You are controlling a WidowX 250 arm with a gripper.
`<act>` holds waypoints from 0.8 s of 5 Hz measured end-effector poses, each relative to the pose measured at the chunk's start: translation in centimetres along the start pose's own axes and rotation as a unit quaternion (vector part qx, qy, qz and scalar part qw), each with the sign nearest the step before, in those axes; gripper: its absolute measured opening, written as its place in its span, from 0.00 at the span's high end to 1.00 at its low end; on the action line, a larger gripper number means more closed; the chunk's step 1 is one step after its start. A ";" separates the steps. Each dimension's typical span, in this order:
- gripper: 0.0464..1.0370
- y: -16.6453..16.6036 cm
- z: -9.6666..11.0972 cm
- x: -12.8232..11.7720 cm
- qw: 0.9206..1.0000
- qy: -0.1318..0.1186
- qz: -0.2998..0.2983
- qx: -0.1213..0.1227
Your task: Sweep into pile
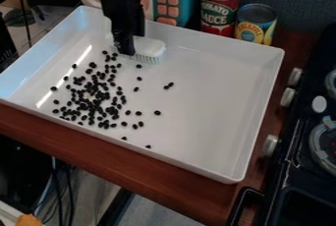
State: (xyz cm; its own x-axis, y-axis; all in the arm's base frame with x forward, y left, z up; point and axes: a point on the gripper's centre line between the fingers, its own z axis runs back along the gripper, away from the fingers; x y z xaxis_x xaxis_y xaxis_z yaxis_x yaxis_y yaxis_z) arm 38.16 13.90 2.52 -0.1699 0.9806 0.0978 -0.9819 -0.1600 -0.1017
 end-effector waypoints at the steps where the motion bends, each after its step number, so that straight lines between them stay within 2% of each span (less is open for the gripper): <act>1: 0.33 1.3 -0.1 1.0 1.000 -0.001 -0.019 -0.002; 3: 0.33 5.3 0.1 3.3 1.000 0.006 -0.022 -0.014; 4: 0.33 7.3 0.2 3.9 0.999 0.011 -0.020 -0.035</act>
State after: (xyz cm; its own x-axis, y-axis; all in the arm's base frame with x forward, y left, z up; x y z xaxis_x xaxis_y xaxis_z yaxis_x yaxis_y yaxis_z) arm 30.29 16.54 2.40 -0.1271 0.9885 0.0820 -0.9797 -0.1122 -0.1663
